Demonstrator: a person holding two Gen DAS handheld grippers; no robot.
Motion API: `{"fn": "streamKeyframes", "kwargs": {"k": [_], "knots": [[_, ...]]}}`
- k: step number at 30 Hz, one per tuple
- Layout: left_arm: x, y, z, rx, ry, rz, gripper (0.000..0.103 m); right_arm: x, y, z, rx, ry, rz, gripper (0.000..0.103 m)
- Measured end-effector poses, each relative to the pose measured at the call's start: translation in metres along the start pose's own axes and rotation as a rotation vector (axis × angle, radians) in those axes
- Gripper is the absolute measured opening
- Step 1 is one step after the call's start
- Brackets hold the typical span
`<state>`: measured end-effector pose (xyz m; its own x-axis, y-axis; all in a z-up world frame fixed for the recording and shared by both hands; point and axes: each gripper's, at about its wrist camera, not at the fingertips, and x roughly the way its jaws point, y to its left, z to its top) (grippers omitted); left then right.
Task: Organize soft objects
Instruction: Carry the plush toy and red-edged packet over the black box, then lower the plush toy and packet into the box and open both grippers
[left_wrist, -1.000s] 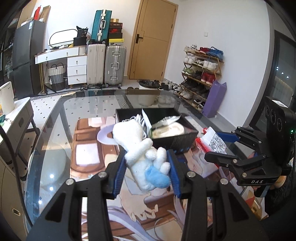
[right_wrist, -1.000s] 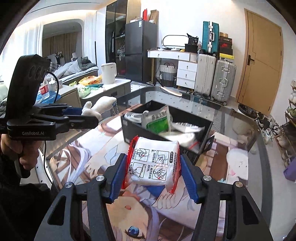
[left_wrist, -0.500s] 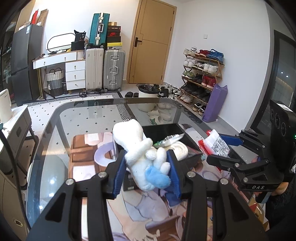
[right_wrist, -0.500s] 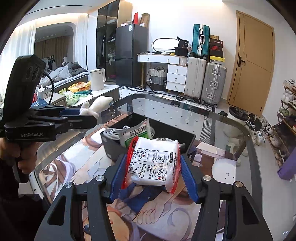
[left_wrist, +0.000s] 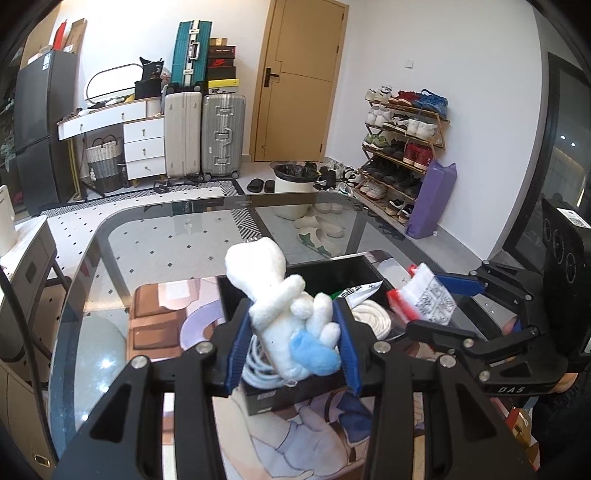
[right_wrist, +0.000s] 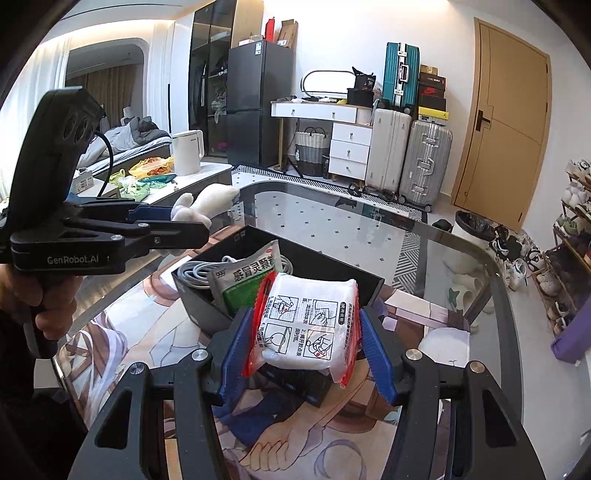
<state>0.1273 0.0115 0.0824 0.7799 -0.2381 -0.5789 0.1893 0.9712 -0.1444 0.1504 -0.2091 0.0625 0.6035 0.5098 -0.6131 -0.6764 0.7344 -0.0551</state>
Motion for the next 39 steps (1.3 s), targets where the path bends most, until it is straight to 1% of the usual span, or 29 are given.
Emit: {"fn": "streamKeyframes", "kwargs": {"k": [5, 9, 17, 20, 26, 32, 36, 39], "knots": [[0.017, -0.009, 0.006, 0.029, 0.017, -0.019, 0.042, 0.014, -0.004, 0.0, -0.007, 0.027, 0.0, 0.058], [0.028, -0.016, 0.01, 0.044, 0.022, -0.028, 0.042, 0.026, -0.002, 0.0, -0.037, 0.054, -0.006, 0.058], [0.043, -0.023, 0.018, 0.092, 0.036, -0.044, 0.042, 0.037, -0.001, 0.005, -0.068, 0.076, -0.004, 0.058], [0.052, -0.025, 0.016, 0.113, 0.06, -0.049, 0.042, 0.042, -0.001, 0.006, -0.076, 0.085, -0.003, 0.058], [0.066, -0.024, 0.003, 0.149, 0.114, -0.023, 0.042, 0.052, -0.003, 0.007, -0.087, 0.093, -0.005, 0.058], [0.073, -0.019, -0.002, 0.142, 0.134, -0.035, 0.044, 0.064, -0.004, 0.005, -0.107, 0.11, -0.007, 0.058], [0.072, -0.015, -0.003, 0.133, 0.129, -0.049, 0.044, 0.07, -0.005, 0.007, -0.114, 0.113, -0.006, 0.058], [0.072, -0.015, -0.004, 0.138, 0.127, -0.047, 0.044, 0.074, -0.007, 0.005, -0.12, 0.114, -0.008, 0.058]]}}
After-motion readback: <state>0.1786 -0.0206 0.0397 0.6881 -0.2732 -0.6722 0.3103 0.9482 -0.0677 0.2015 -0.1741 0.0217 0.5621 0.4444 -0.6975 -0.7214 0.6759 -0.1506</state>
